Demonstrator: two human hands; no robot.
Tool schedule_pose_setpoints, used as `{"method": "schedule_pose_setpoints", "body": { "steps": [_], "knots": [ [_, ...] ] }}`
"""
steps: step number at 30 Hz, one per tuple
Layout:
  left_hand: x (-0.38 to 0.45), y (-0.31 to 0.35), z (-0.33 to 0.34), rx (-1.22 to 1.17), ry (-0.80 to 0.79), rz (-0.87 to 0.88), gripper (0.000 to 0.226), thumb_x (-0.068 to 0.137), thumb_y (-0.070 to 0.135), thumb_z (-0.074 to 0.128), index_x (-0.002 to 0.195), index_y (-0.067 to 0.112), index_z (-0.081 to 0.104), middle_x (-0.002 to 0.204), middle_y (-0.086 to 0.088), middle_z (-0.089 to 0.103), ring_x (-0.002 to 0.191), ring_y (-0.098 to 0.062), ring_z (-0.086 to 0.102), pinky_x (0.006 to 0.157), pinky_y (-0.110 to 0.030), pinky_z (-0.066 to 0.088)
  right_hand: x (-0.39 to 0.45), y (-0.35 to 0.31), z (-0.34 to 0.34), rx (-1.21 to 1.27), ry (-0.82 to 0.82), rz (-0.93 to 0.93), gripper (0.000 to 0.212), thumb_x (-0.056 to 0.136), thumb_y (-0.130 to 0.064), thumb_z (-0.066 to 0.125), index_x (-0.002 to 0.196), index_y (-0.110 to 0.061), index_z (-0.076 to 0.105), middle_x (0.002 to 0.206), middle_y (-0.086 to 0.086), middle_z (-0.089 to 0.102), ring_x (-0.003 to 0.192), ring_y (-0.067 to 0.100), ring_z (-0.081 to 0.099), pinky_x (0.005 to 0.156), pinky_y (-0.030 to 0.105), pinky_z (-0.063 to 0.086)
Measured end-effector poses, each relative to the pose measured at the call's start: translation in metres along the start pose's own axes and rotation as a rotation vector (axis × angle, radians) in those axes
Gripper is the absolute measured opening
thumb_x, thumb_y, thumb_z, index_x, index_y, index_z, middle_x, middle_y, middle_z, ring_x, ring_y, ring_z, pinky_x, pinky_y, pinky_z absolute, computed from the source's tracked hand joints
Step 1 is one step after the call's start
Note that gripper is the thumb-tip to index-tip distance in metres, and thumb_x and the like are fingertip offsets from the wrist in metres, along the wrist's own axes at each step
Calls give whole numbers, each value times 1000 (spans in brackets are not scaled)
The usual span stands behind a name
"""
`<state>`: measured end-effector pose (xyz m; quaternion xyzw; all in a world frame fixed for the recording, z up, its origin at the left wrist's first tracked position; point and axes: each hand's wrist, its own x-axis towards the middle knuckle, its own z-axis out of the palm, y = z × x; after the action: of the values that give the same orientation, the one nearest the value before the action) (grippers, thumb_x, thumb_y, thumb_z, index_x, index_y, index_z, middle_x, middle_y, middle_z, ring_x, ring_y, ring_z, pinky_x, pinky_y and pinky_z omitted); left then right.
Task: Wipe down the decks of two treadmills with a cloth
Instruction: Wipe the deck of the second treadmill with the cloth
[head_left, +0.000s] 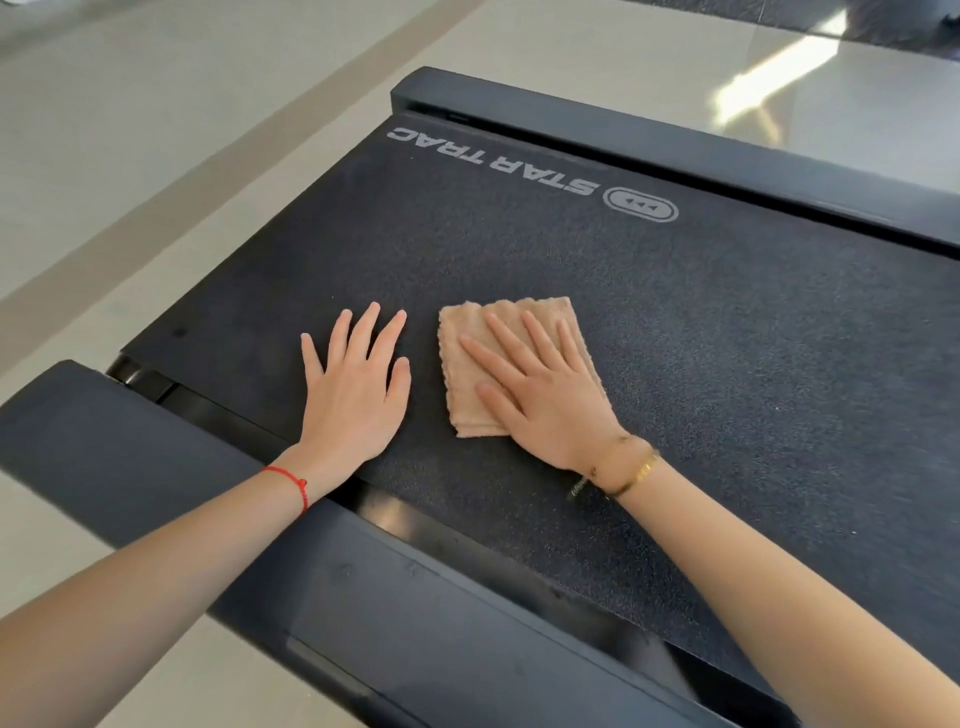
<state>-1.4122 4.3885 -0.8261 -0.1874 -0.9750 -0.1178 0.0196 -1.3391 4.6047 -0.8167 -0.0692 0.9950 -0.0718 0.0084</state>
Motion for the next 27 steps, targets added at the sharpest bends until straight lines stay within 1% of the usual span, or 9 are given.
{"method": "schedule_pose_setpoints", "body": {
  "steps": [2,5,9,13,16,21,27],
  "knots": [
    [1,0,1,0,-1,-3,54,104,36,29,157,30,20,165,1,16,153,-24,5,120,-62,4,-14,15,-2,-1,15,33,54,102,-54,16,155,-46,11,166,-11,4,153,25,-1,123,45,-8],
    [1,0,1,17,-14,-7,55,104,39,25,158,32,17,166,2,13,153,-23,4,121,-61,2,-12,45,-7,2,21,152,56,100,-55,15,155,-46,12,166,-12,3,153,25,-2,122,43,-9],
    [2,1,4,50,-18,-15,56,103,39,21,158,32,13,166,2,11,153,-24,3,120,-62,3,28,77,-11,-2,6,303,54,103,-53,16,156,-44,10,167,-8,1,153,27,-4,122,49,-8],
    [2,4,5,79,-24,-25,58,101,39,16,158,30,11,166,1,10,153,-25,3,119,-63,6,84,84,-10,8,6,362,54,103,-53,13,156,-43,8,167,-5,-1,153,31,-5,121,54,-9],
    [3,5,6,98,-24,-27,59,100,40,13,158,30,11,166,0,11,153,-27,5,119,-64,7,131,81,-11,24,-12,357,55,103,-54,11,156,-43,7,167,-3,-1,152,33,-6,120,55,-11],
    [3,6,7,115,-3,-21,62,98,41,9,158,27,17,165,-2,17,152,-28,10,118,-65,11,209,60,-8,27,-49,299,56,101,-54,11,156,-43,8,167,-2,-1,152,35,-7,119,57,-11],
    [5,4,11,108,16,-22,60,99,41,12,157,27,19,164,-2,19,152,-28,11,117,-65,11,270,18,-4,0,-88,114,56,101,-55,8,156,-44,4,167,-3,-1,152,34,-7,119,58,-12]
  ]
}}
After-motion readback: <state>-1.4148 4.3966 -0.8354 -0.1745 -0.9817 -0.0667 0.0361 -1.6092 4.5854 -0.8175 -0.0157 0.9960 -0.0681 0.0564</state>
